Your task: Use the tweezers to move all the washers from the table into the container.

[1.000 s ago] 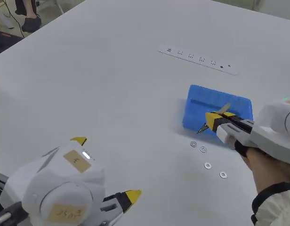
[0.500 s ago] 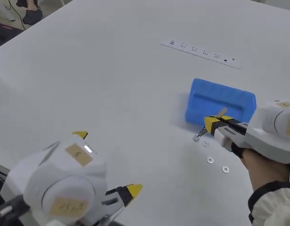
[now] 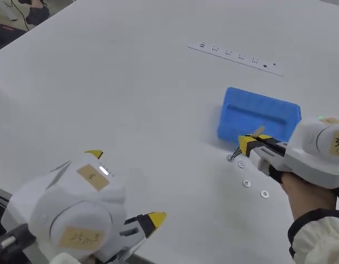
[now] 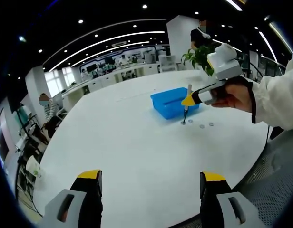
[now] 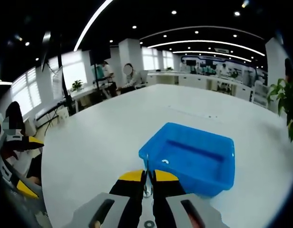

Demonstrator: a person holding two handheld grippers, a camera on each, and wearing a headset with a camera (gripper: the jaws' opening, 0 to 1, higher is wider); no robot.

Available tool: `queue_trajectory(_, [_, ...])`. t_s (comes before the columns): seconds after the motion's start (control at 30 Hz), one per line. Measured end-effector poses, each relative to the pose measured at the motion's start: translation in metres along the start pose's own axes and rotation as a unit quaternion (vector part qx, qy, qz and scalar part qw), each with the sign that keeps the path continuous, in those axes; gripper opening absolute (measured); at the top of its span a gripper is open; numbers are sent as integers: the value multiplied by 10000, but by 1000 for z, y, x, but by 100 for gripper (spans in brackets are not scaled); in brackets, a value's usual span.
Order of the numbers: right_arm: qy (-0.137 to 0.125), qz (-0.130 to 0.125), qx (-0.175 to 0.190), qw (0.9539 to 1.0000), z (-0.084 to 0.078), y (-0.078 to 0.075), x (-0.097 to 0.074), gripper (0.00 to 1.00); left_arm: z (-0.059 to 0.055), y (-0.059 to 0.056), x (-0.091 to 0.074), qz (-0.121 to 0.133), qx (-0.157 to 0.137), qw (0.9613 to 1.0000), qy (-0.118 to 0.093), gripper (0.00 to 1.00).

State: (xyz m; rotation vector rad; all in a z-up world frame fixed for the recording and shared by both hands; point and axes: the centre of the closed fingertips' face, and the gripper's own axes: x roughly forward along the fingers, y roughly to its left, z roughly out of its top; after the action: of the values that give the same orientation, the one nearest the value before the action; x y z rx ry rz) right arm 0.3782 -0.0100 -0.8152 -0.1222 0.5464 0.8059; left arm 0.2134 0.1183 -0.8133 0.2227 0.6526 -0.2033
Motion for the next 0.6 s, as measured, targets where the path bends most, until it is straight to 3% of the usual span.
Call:
queue_trajectory(0.27, [-27,7,-15,10000,1,1,1,3,0,-1,-1,3,12,10000,20,86])
queue_trajectory(0.4, [-53,14,-454,9990,1,4,3,2,1,-1,-2,5,21,10000,25,86])
queue_trajectory(0.6, [-108,20,-347,9993,1,1,3,1,0,-1,-2,10,23,10000,38,85])
